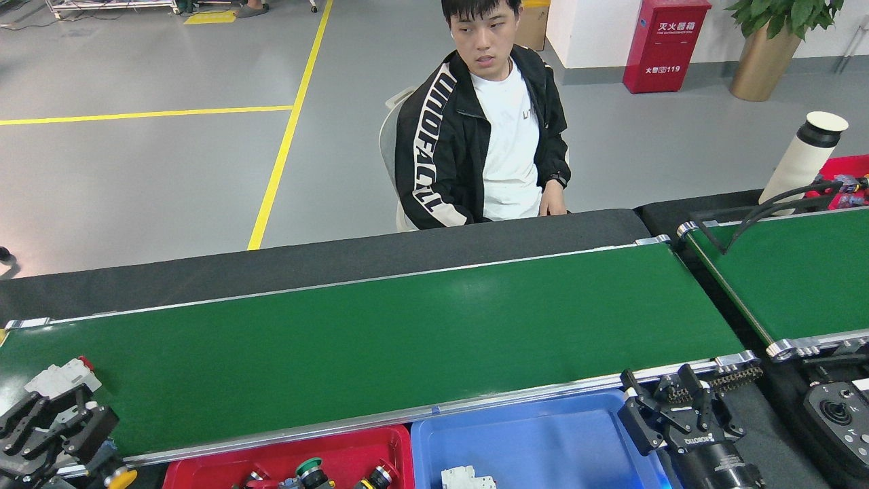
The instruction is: Pick switch part from conveyor to tray
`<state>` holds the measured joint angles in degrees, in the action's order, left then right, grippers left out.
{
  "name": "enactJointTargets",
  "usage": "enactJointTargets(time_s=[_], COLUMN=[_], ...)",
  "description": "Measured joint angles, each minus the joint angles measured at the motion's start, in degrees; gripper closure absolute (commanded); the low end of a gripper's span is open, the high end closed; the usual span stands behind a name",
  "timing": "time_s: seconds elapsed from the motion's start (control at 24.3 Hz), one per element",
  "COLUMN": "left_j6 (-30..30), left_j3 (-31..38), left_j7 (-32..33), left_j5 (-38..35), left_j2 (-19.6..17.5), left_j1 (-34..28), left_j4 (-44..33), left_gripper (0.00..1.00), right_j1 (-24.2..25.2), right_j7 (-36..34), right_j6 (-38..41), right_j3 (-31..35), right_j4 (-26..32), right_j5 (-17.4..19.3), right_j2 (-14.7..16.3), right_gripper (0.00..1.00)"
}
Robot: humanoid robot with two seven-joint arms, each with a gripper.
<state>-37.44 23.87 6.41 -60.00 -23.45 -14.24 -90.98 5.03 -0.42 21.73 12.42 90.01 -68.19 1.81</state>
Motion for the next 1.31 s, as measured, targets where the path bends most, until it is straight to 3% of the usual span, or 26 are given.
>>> enactJointTargets(time_s=[0.12, 0.16, 0.21, 0.25, 0.29, 0.45, 0.74, 1.03, 1.31], left_j6=[-2.29, -3.53, -4.80, -5.69, -6.33, -7.20, -7.37, 2.58, 4.02], left_j3=[-0.11, -0.04, 0.04, 0.15, 0.23, 1.95, 16.14, 18.37, 18.65], left_j7=[0.06, 0.07, 0.08, 0.08, 0.08, 0.26, 0.10, -0.24, -1.64], left_j5=[-0.05, -0.06, -0.06, -0.06, -0.07, 0.07, -0.72, -7.94, -7.96], left_j2=[0.31, 0.48, 1.00, 1.82, 2.84, 5.44, 13.93, 14.08, 15.51], left_j1=[-3.12, -3.95, -4.51, -4.79, -4.95, -6.13, -6.75, -6.89, -6.07], left_j4=[-3.42, -4.08, -4.50, -4.64, -4.74, -4.48, 1.76, 2.06, 0.60], left_gripper=[0.84, 0.76, 0.61, 0.39, 0.00, 0.00, 0.00, 0.00, 0.00], right_j1=[0.00, 0.00, 0.00, 0.00, 0.00, 0.02, 0.07, 0.24, 0.26], right_j7=[0.01, 0.01, 0.01, 0.01, 0.01, 0.01, 0.01, 0.01, 0.01], right_j6=[-0.27, -0.29, -0.29, -0.18, -0.10, 0.04, 0.18, 0.20, 0.21], right_j3=[1.18, 1.57, 1.78, 1.80, 1.85, 2.63, 4.37, 4.56, 4.75], right_j4=[0.00, 0.00, 0.00, 0.00, 0.00, -0.18, -0.49, -0.50, -0.50], right_j5=[3.68, 4.87, 5.51, 5.83, 5.94, 6.05, 6.09, 6.09, 6.09], right_j2=[0.00, 0.03, 0.12, 0.39, 0.81, 1.91, 2.67, 2.67, 2.67], right_gripper=[0.01, 0.01, 0.01, 0.01, 0.01, 0.01, 0.01, 0.01, 0.01])
